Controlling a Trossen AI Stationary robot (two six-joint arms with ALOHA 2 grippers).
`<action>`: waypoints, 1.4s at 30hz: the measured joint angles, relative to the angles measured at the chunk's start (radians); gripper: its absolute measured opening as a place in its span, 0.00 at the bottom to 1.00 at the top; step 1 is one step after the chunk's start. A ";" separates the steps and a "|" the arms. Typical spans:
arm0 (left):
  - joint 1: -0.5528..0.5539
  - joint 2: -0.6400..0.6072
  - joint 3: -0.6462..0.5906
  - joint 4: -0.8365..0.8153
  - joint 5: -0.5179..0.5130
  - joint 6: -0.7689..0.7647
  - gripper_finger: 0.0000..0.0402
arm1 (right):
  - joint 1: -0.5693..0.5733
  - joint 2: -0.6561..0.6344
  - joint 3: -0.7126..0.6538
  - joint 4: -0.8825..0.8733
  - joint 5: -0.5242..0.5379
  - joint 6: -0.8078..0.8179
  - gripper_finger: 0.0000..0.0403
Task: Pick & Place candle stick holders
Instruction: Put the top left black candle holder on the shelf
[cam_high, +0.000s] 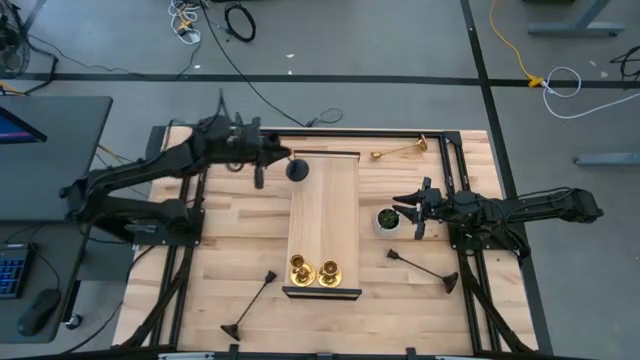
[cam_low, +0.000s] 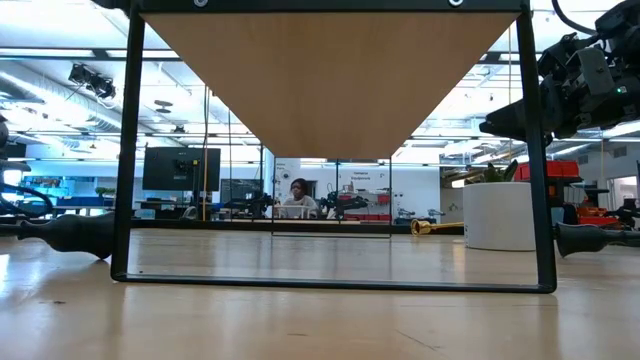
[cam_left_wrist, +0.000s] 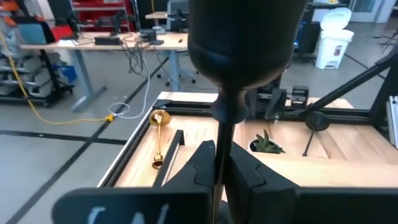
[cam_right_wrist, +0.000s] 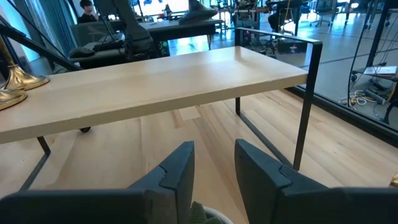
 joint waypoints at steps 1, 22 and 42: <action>0.011 0.030 0.018 0.002 0.015 -0.006 0.03 | 0.000 0.000 0.000 0.000 0.000 0.000 0.28; 0.033 0.459 0.353 -0.044 0.151 0.015 0.03 | 0.000 0.000 0.000 0.000 0.000 0.000 0.28; 0.044 0.537 0.386 -0.061 0.159 0.006 0.03 | 0.000 0.000 0.000 0.000 0.000 0.000 0.28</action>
